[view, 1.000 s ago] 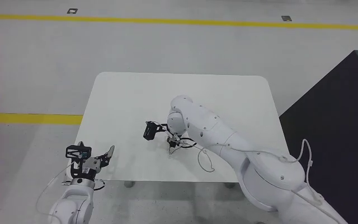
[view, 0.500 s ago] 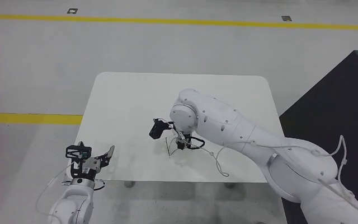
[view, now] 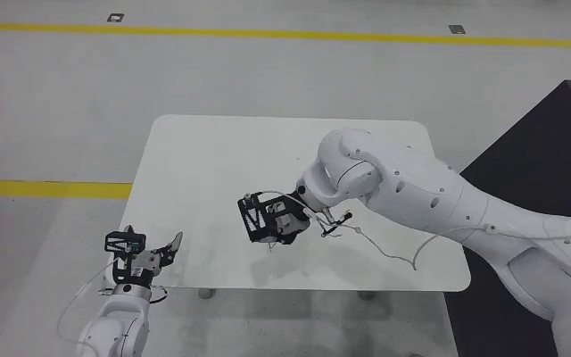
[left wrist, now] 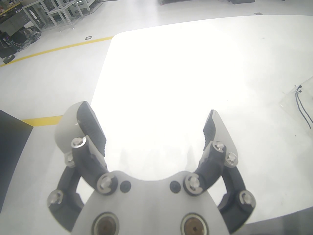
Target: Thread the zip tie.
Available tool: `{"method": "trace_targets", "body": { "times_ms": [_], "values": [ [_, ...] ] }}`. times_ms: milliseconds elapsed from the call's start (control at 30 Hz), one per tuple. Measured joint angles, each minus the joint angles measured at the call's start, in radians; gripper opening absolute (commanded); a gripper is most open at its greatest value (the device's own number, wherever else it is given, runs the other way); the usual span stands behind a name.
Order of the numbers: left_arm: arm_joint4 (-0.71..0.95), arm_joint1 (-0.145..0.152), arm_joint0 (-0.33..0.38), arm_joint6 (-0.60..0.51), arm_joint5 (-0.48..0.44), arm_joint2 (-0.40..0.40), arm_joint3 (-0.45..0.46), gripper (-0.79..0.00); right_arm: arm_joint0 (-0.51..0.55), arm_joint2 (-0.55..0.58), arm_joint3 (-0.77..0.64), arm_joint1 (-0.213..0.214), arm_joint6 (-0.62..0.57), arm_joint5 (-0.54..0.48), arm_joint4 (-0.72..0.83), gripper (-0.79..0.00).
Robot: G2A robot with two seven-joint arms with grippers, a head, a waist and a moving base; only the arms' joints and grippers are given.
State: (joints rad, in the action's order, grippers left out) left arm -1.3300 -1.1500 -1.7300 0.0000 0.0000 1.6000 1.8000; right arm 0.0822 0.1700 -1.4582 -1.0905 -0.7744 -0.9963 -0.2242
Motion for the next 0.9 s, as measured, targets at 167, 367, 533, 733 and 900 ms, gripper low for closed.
{"method": "trace_targets", "body": {
  "times_ms": [167,367,533,733,900],
  "values": [
    [0.000,0.000,0.000,0.000,0.000,0.000,0.000,0.000,0.003,0.003,-0.113,0.104,0.008,-0.016,0.131,-0.785],
    [0.000,0.000,0.000,0.000,0.000,0.000,0.000,0.000,0.004,0.003,-0.111,0.101,-0.033,-0.016,0.129,-0.785],
    [0.000,0.000,0.000,0.000,0.000,0.000,0.000,0.000,0.021,0.006,-0.118,0.102,-0.018,-0.001,0.118,-0.785],
    [0.000,0.000,0.000,0.000,0.000,0.000,0.000,0.000,0.104,0.090,-0.225,0.141,0.167,-0.017,0.380,-0.785],
    [0.000,0.000,0.000,0.000,0.000,0.000,0.000,0.000,0.129,0.142,-0.191,0.162,0.198,-0.016,0.541,-0.785]
  ]
}}
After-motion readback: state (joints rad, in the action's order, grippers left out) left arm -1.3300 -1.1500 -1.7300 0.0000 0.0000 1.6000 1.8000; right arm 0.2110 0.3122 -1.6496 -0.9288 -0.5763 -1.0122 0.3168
